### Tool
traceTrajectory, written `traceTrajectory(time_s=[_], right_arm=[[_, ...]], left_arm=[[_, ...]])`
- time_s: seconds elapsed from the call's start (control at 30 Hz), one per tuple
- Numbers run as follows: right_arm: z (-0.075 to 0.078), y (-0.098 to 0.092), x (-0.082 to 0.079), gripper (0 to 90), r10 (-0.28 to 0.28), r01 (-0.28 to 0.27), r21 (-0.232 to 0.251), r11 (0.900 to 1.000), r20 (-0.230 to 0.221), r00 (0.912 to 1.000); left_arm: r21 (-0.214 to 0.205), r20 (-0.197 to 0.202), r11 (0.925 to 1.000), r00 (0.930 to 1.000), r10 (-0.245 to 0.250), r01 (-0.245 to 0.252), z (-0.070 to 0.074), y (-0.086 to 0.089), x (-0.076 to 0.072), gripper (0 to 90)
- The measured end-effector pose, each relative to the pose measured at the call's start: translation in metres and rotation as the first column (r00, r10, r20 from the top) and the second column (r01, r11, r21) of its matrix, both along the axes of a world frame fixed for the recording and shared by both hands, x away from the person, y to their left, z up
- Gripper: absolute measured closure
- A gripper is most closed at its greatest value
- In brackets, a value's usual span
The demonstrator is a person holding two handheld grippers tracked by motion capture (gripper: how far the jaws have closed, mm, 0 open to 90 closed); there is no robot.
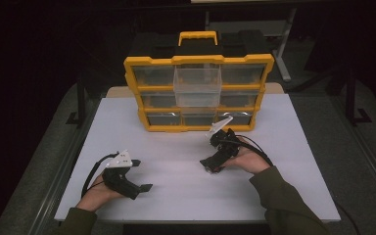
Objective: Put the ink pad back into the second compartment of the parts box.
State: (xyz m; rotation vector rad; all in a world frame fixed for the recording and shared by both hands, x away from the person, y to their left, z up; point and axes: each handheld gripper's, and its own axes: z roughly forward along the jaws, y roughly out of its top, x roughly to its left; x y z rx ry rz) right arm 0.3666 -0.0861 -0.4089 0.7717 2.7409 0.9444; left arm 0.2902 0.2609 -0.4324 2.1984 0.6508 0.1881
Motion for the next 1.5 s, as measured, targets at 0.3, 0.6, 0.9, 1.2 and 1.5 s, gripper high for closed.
traceTrajectory(time_s=[0.3,0.6,0.9,1.2,1.5], right_arm=[[-0.005,0.002,-0.001,0.0,0.014,-0.015,-0.041,0.9991,-0.027,0.9995],[-0.01,0.004,-0.001,0.9,0.01,-0.015,-0.08,0.9967,-0.059,0.9982],[-0.015,0.007,-0.002,4.6,0.017,-0.027,-0.121,0.9923,-0.078,0.9968],[-0.02,0.009,-0.003,10.8,0.014,-0.032,-0.151,0.9881,-0.118,0.9929],[-0.024,0.012,-0.005,15.4,0.024,-0.049,-0.18,0.9825,-0.138,0.9902]], left_arm=[[-0.005,0.0,1.0,1.0,-0.002,0.002,0.0,0.0,0.0,0.0],[-0.006,-0.001,1.0,1.0,0.0,0.0,0.0,0.0,0.0,0.0],[-0.005,-0.003,1.0,1.0,0.001,-0.001,0.0,0.0,0.0,0.0],[-0.004,-0.006,1.0,1.0,0.0,0.0,-0.001,0.0,0.001,0.0],[-0.002,-0.008,1.0,1.0,-0.002,0.002,-0.001,0.0,0.001,0.0]])
